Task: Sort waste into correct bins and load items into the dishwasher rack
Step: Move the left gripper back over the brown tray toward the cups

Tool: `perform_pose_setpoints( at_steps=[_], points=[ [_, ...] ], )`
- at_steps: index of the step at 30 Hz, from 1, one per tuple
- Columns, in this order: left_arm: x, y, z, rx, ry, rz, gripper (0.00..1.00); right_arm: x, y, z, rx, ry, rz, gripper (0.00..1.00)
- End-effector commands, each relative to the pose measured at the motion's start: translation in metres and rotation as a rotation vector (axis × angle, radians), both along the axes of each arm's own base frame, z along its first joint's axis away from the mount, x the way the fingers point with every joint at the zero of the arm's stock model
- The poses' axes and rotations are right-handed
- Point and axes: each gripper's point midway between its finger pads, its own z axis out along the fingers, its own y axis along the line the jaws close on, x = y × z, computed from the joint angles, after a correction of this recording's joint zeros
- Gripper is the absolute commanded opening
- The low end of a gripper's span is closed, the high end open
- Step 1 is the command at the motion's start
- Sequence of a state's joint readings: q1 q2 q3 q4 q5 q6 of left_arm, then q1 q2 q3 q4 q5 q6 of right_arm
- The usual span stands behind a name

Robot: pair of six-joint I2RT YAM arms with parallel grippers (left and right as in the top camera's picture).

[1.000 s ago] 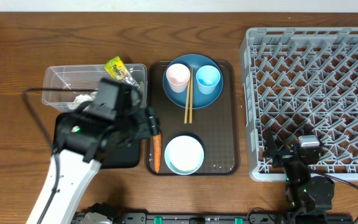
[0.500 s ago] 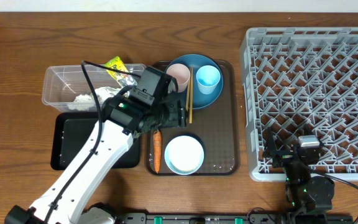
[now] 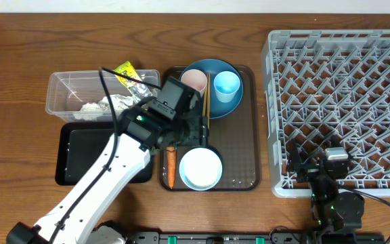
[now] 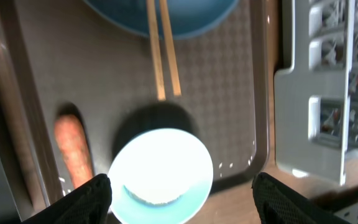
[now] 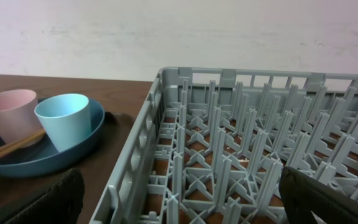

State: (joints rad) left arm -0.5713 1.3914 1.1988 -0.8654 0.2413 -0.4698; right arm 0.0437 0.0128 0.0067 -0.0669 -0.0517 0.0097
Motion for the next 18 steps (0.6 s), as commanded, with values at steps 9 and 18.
perform_pose_setpoints(
  at_steps=[9, 18],
  points=[
    [-0.011, -0.003, 0.015, 0.029, -0.022, -0.055, 0.74, 0.0, 0.002, -0.001, -0.008, 0.003, 0.007, 0.99],
    [0.003, 0.008, 0.086, 0.057, -0.145, -0.007, 0.73, 0.0, 0.002, -0.001, -0.008, 0.003, 0.007, 0.99]
  ],
)
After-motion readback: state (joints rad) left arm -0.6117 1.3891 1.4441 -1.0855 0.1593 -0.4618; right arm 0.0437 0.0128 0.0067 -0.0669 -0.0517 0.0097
